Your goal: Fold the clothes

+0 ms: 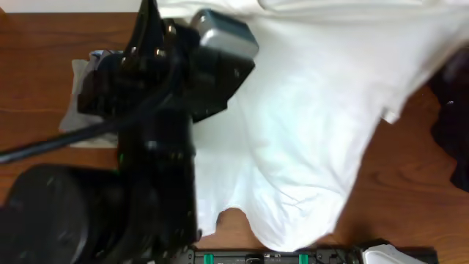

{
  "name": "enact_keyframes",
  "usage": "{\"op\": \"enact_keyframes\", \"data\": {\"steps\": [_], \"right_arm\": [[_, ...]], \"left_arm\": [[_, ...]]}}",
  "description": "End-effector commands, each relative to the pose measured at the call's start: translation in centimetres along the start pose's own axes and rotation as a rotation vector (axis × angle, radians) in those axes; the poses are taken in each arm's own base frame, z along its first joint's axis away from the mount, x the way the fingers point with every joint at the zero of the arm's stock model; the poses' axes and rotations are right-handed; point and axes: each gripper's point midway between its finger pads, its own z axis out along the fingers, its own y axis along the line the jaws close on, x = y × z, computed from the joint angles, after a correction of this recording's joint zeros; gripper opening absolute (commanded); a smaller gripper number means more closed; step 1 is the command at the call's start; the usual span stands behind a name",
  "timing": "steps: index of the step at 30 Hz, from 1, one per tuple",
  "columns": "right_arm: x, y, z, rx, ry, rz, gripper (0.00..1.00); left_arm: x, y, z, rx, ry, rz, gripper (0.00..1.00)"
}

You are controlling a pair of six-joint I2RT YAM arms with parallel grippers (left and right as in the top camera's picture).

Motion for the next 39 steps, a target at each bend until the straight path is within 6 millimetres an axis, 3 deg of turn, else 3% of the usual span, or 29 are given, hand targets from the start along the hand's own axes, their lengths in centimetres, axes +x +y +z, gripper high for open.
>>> {"op": "enact_keyframes", "data": {"steps": [1, 11, 14, 18, 22, 26, 32, 36, 39], "right_arm": [[0.6, 0.3, 1.3, -0.008, 0.026, -0.018, 0.01], [0.2, 1.0, 0.3, -0.071, 0.008, 0.036, 0.02], [0.1, 0.9, 0.0, -0.071, 0.005, 0.037, 0.02], [0.2, 0.8, -0.2, -0.071, 0.007, 0.036, 0.02], [0.2, 0.8, -0.3, -0.070, 0.008, 0.036, 0.02], [0.2, 0.7, -0.3, -0.066, 0.009, 0.035, 0.02], [0.9, 0.4, -0.3, -0.048, 0.033, 0.026, 0.02], [1.4, 0.4, -0.3, -0.047, 0.054, 0.034, 0.02], [1.2, -0.3, -1.4, -0.037, 0.042, 0.039, 0.03]], "left_arm": [[0.2, 1.0, 0.2, -0.021, 0.007, -0.084, 0.06], [-2.3, -3.8, 3.4, 0.117, -0.150, -0.115, 0.06], [-2.5, -3.8, 4.9, 0.105, -0.162, -0.218, 0.06], [-1.1, -4.6, 6.3, 0.134, -0.127, -0.234, 0.06], [0.8, -10.1, 5.5, 0.470, -0.112, -0.224, 0.06], [3.6, -13.0, 4.8, 0.686, -0.040, -0.219, 0.06], [7.1, -12.6, 4.6, 0.791, 0.058, -0.247, 0.06], [8.9, -8.6, 7.0, 0.629, 0.141, -0.370, 0.06], [8.3, -6.1, 5.9, 0.590, 0.125, -0.401, 0.06]]}}
